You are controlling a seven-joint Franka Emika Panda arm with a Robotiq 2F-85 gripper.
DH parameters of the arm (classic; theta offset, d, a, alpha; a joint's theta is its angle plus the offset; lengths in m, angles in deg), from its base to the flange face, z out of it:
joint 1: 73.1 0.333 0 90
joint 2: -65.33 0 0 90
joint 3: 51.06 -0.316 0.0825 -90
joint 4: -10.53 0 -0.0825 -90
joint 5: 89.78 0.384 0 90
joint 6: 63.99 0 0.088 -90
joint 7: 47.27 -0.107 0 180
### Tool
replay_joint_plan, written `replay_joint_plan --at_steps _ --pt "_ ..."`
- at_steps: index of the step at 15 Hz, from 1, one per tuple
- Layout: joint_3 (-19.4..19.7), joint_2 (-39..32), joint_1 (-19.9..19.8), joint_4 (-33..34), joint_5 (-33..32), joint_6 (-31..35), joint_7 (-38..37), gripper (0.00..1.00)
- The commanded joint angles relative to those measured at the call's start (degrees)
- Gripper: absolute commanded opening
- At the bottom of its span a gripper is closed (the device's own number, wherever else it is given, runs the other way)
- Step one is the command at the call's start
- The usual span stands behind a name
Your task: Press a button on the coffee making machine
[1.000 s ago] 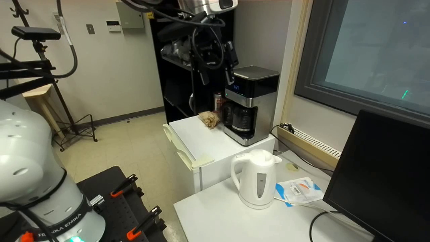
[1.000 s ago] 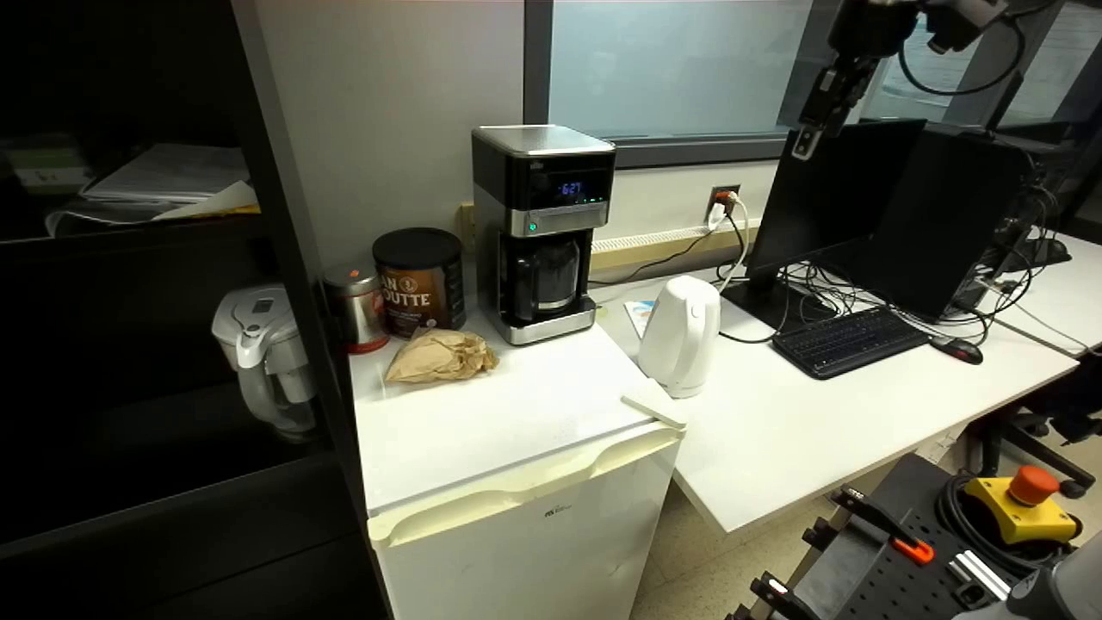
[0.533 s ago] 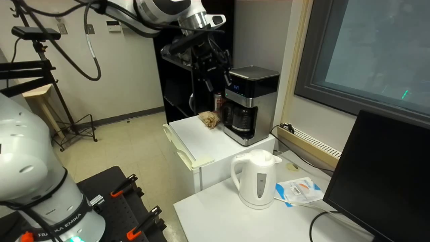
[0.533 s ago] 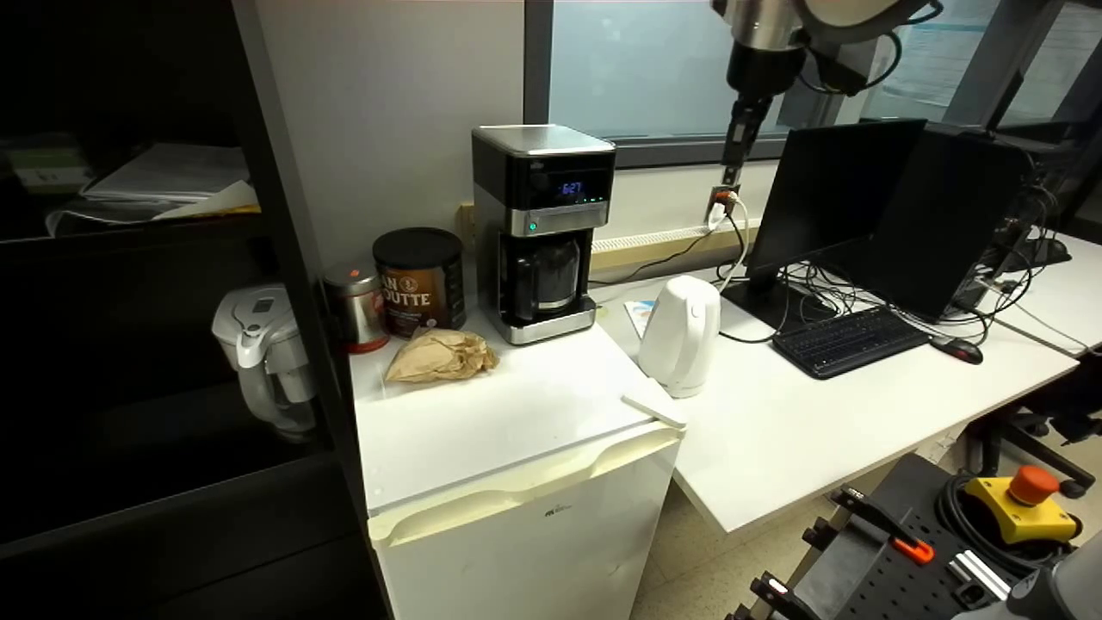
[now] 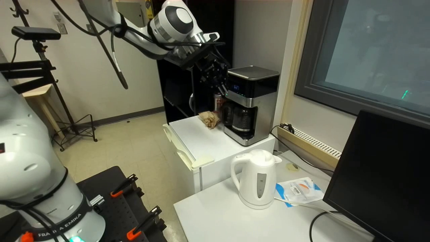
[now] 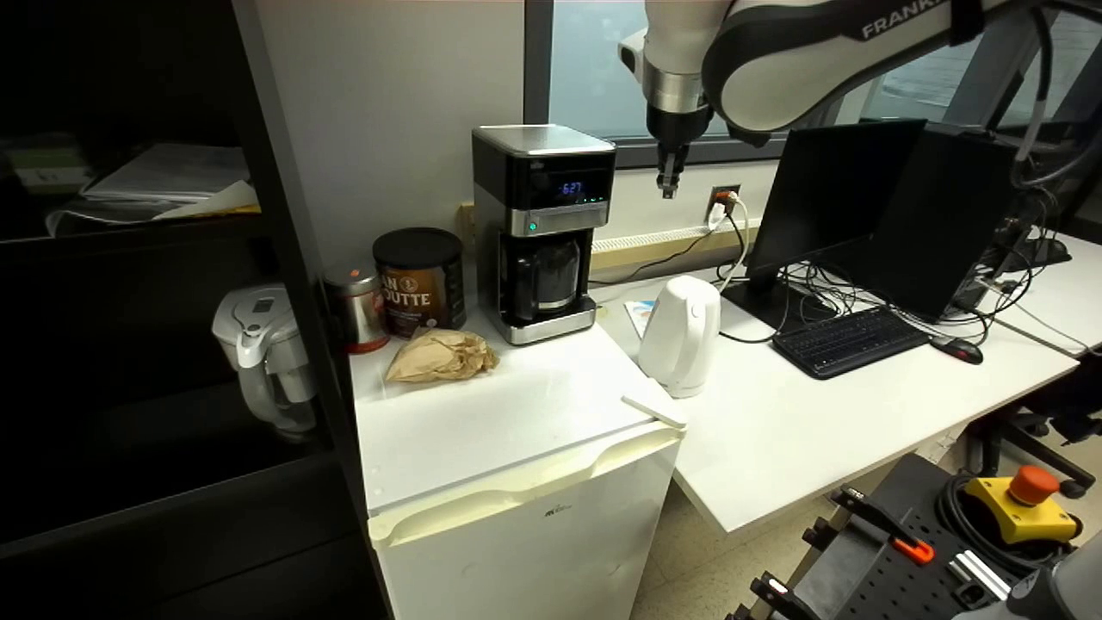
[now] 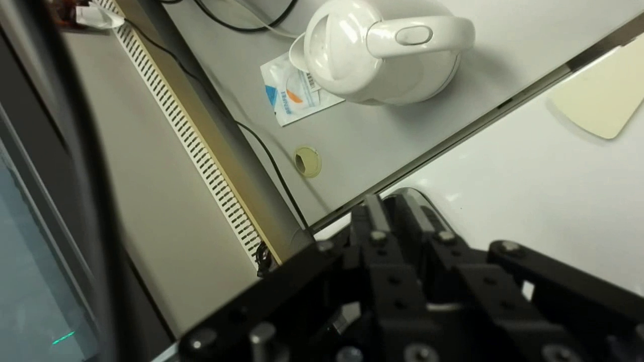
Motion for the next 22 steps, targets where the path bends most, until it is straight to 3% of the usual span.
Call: replay_joint_plan --at_steps 1,10,22 --pt "0.0 -5.35 1.28 3.83 -5.38 2.56 -5.08 0.0" --pt "1.03 -16.29 3.54 11.83 -14.43 3.79 -16.88 0.01" --pt "2.81 -24.94 5.28 21.28 -16.67 3.3 -22.22 0.01"
